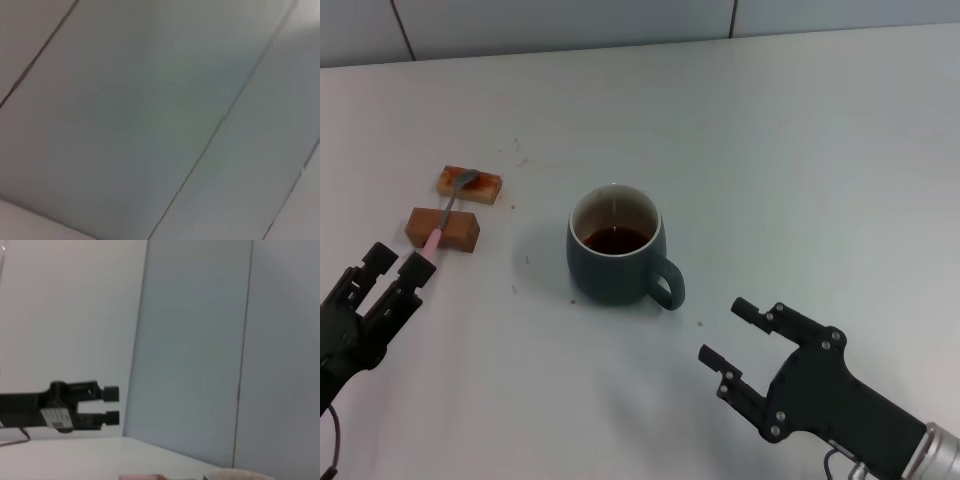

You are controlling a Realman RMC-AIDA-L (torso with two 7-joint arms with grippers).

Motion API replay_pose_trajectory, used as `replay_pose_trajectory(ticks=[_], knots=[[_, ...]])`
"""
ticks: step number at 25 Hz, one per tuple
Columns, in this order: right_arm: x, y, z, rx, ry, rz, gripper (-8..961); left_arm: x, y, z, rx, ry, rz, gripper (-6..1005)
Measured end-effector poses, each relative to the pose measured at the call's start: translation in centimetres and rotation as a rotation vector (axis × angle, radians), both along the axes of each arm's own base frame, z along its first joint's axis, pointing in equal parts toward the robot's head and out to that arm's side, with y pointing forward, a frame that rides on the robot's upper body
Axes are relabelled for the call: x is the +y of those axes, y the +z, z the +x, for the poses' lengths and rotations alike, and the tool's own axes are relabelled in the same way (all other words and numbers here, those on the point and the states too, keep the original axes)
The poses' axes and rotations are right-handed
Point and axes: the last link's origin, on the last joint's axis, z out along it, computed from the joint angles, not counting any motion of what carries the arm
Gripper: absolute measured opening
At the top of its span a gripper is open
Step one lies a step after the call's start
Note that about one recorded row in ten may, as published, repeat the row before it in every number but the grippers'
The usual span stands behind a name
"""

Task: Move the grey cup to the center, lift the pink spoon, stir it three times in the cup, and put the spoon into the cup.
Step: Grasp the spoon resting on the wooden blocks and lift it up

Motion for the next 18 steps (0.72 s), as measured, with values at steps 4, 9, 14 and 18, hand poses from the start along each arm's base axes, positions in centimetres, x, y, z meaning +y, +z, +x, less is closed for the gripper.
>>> replay_pose_trajectory(ticks=[4,9,14,18], knots=[[0.3,-0.2,0.2,-0.016,-0.019,-0.003,548,0.0,-0.6,0.3,-0.079,0.033,-0.039,778],[1.0,0.2,0.5,0.005,-0.052,-0.008,639,0.3,-1.1,0.6,-0.151,0.058,-0.081,778],[1.5,0.3,0.4,0.009,-0.049,-0.016,730,0.7,-1.1,0.4,-0.189,0.092,-0.095,777],[1.7,0.3,0.4,0.005,-0.045,-0.016,730,1.0,-1.0,-0.1,-0.233,0.147,-0.107,777]])
